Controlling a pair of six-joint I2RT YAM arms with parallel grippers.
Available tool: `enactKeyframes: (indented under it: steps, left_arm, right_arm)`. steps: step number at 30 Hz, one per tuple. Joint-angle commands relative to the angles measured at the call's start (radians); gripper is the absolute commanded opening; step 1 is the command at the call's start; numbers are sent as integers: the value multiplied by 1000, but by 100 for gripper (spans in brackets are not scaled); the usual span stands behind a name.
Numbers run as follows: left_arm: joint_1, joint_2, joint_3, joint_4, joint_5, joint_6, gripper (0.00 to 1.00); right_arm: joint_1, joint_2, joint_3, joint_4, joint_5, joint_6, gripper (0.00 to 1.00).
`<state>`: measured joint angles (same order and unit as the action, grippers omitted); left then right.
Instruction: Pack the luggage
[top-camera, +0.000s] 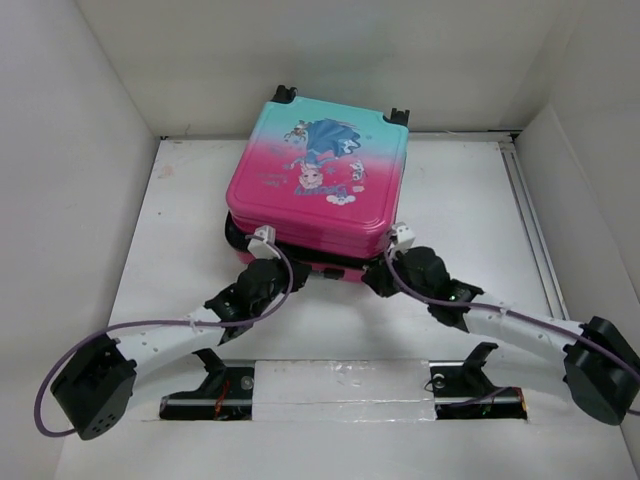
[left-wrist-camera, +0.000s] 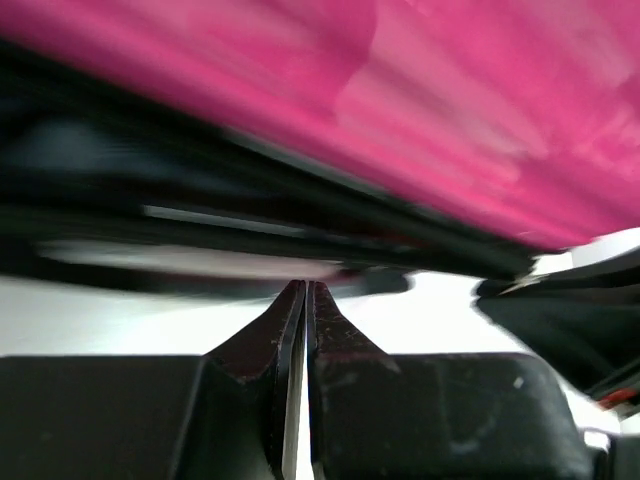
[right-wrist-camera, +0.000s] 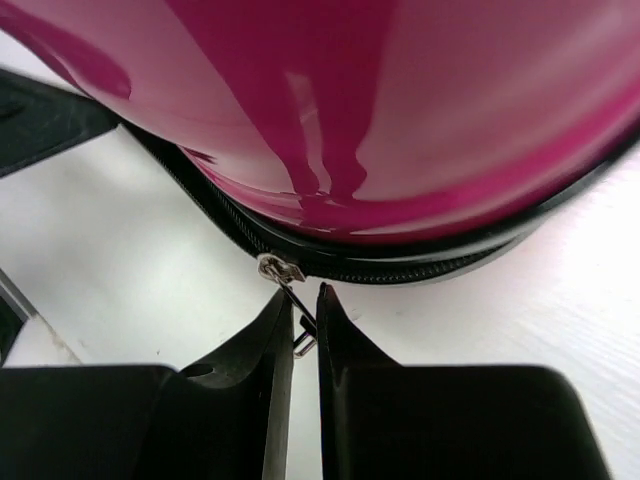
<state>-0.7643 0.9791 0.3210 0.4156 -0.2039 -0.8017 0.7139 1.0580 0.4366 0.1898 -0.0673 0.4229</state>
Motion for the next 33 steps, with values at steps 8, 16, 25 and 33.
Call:
enactKeyframes:
  steps: [8, 16, 25, 33]
  left_arm:
    - [-61, -17, 50, 45, -95, -36, 0]
    - [-1, -252, 50, -347, -419, -131, 71]
    - [395, -336, 18, -393, -319, -133, 72]
    - [505, -174, 18, -184, -147, -61, 48]
  right_arm:
    - [13, -49, 34, -90, 169, 47, 0]
    - [-128, -49, 99, -81, 12, 5, 0]
    - [-99, -61, 76, -81, -45, -6, 0]
    - [-79, -116, 42, -93, -65, -6, 0]
